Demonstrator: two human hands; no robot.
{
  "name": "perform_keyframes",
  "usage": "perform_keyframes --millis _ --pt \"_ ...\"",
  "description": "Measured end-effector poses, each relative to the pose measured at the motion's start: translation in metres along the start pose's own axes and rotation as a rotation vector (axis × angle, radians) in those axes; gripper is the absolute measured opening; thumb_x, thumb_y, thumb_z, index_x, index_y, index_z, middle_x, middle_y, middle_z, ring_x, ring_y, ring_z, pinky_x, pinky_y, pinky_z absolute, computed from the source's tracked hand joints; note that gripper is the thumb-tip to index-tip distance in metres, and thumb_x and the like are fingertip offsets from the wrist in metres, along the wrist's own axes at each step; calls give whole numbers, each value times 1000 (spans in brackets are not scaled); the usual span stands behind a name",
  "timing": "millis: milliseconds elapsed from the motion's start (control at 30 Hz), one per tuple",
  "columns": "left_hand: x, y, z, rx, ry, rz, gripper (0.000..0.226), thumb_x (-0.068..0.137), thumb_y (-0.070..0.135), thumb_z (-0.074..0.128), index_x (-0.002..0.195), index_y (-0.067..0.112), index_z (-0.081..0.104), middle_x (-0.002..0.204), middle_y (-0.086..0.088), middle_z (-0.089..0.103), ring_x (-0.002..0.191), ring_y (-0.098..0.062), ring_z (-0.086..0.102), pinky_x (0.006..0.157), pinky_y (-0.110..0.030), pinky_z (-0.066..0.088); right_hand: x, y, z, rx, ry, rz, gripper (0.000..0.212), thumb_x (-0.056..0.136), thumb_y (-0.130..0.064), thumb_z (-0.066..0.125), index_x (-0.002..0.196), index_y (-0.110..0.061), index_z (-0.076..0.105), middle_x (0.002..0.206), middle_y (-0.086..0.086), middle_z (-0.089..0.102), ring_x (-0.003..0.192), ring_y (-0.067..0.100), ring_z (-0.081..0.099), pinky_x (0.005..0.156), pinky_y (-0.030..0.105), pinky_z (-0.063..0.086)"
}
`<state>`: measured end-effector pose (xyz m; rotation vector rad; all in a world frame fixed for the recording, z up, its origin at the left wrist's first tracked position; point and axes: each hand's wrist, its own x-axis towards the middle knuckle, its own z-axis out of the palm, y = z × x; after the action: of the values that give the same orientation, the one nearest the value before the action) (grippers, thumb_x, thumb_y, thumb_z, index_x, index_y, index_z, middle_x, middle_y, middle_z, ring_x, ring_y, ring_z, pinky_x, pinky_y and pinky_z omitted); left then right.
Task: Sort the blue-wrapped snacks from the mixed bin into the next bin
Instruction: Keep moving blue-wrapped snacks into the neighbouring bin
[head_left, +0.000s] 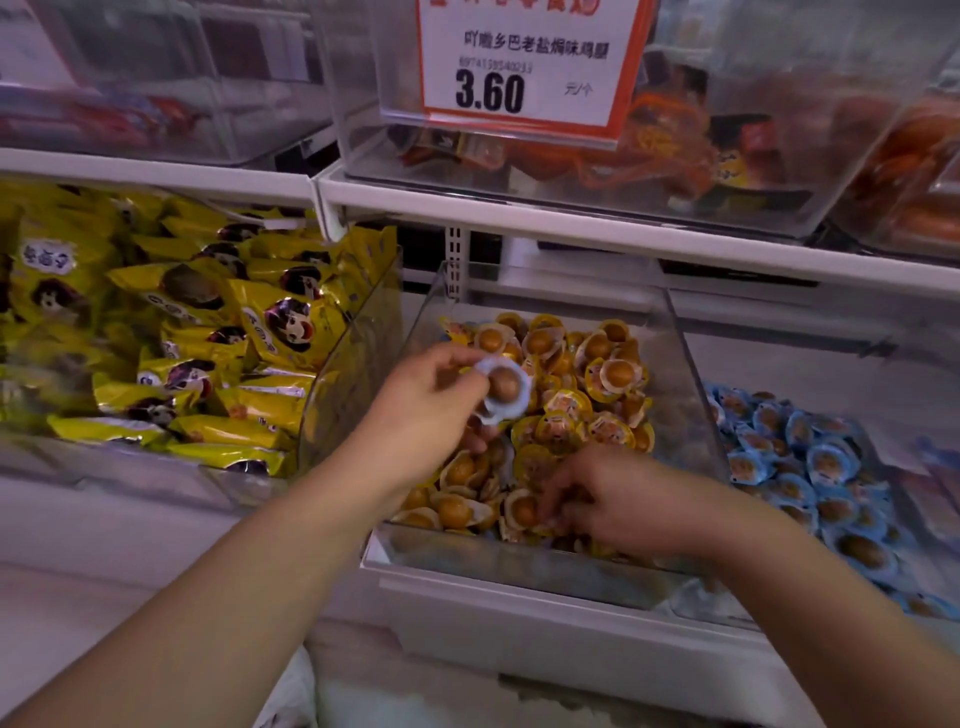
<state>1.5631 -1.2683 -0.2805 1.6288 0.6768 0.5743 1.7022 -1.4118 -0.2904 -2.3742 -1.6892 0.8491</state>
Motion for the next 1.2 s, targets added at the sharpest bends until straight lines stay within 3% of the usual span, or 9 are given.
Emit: perform_keyframes --millis 100,200,333,433,567,667,967,1100,1200 --pt "-2 11 -5 -589 -110 -265 30 98 7 37 112 6 63 81 -15 65 59 -23 65 48 -28 52 -6 -2 -1 -202 -73 0 42 89 -8 48 115 -31 73 120 -9 70 108 14 63 94 30 52" --pt "-7 15 -9 -770 -204 -379 47 92 9 32 132 1 55 85 -19 65 59 -25 66 47 -26 50 -7 -9 1 -225 -140 14 46 93 -12 44 127 -34 65 133 -8 64 119 17 58 101 31 47" --pt "-13 16 -11 -814 -234 -420 50 93 26 34 124 1 64 95 -22 68 66 -29 68 48 -27 51 -4 -13 0 -73 -221 46 31 101 -33 41 101 -18 68 110 1 69 105 21 61 97 38 48" --pt "-14 13 -11 -764 -209 -426 45 98 32 40 119 1 66 91 -20 69 65 -28 68 48 -28 51 -7 -17 4 5 -203 18 41 101 -53 39 76 -25 56 82 -13 56 92 13 54 89 31 46" --pt "-14 8 -7 -691 -186 -412 33 99 17 47 123 1 63 88 -16 68 65 -25 67 48 -28 51 -12 -16 2 166 -220 -100 31 99 -55 46 86 -34 65 87 -20 61 87 -4 55 92 26 45" --pt "-12 5 -2 -629 -180 -402 27 100 15 48 119 6 65 86 -11 69 68 -24 69 51 -28 50 -16 -11 -5 147 -210 -211 29 97 -42 60 121 -26 68 113 -15 68 102 -2 60 97 23 47" --pt "-8 0 16 -474 -29 -268 27 101 11 44 110 13 69 79 -5 74 66 -25 70 45 -27 43 -5 1 -2 923 445 46 17 101 -13 55 109 -10 69 85 0 70 67 18 59 61 21 47" --pt "-9 -5 23 -313 18 -151 27 101 14 50 106 26 73 103 -5 73 76 -27 75 53 -31 48 -5 -3 -6 1061 576 76 16 98 -15 61 102 -22 75 96 -1 78 93 13 73 78 20 57" --pt "-9 -7 27 -188 -10 -65 32 101 16 51 101 40 72 114 3 68 90 -23 74 73 -36 52 -12 -6 -11 1264 631 33 18 99 -8 57 100 -16 73 98 11 75 89 24 75 76 32 62"
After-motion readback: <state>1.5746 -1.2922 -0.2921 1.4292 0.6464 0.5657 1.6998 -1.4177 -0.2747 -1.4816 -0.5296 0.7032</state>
